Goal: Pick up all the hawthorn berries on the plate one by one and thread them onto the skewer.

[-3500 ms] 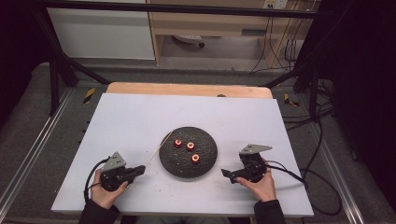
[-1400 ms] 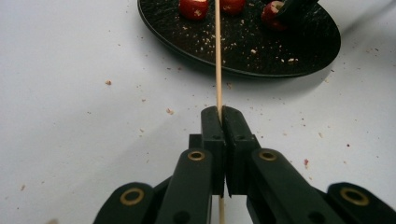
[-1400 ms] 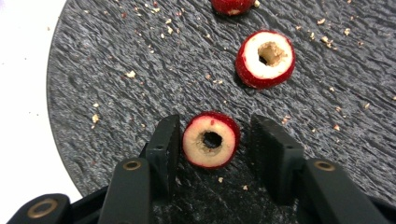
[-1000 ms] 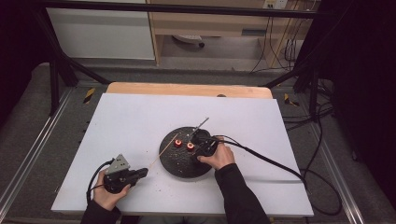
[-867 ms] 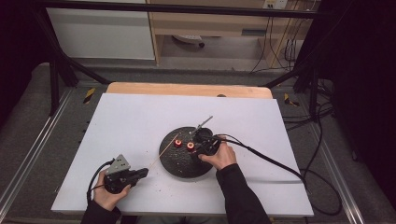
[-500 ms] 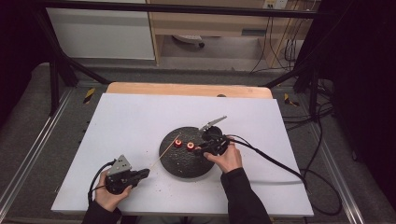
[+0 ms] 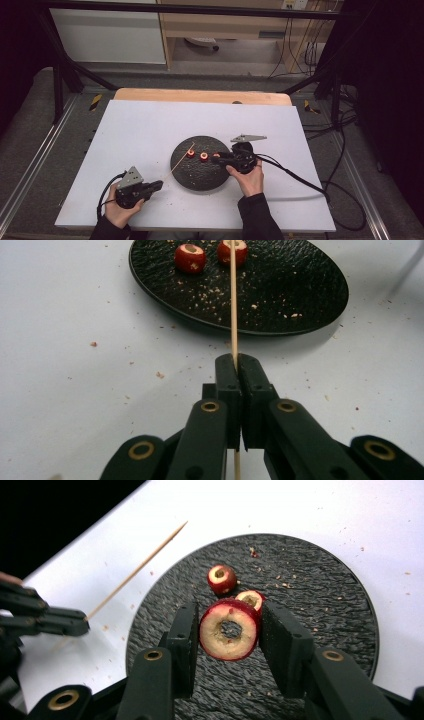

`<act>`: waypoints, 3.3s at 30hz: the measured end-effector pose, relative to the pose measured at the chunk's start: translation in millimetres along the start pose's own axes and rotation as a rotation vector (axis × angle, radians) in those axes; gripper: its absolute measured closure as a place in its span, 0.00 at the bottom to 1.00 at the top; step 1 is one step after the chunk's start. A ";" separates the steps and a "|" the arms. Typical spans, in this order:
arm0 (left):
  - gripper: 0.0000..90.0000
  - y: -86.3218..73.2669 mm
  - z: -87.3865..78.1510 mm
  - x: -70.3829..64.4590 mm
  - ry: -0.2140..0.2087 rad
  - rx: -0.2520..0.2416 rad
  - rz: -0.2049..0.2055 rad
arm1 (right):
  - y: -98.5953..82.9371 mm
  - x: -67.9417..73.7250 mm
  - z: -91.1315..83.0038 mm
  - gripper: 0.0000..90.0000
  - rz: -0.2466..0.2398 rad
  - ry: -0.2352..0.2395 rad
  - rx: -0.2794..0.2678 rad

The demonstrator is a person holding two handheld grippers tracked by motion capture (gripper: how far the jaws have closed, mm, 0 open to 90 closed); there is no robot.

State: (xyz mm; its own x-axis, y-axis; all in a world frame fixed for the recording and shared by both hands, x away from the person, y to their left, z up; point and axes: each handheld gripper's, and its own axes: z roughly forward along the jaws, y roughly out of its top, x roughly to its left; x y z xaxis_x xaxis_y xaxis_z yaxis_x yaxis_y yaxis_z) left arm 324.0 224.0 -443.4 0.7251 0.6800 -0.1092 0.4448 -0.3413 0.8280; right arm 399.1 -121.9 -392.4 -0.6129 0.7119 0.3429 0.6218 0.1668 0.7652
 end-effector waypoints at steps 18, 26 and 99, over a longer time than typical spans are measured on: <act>0.98 4.2 9.7 -14.4 0.015 -0.023 -0.006 | -36.7 0.6 6.4 0.68 0.193 0.025 -0.359; 0.98 11.1 12.5 -19.9 0.031 -0.035 -0.003 | -37.3 4.4 9.8 0.68 0.248 0.027 -0.490; 0.98 66.2 54.7 -56.1 0.004 -0.114 -0.034 | -34.1 2.5 22.3 0.68 0.325 0.090 -0.689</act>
State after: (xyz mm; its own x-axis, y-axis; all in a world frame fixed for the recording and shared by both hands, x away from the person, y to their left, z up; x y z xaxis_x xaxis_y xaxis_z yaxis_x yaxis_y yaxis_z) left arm 341.5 127.7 -412.6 0.7080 0.6929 -0.1365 0.4064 -0.2417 0.8811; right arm 387.2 -110.6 -429.7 -0.5072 0.5892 0.6290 0.3514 -0.5251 0.7751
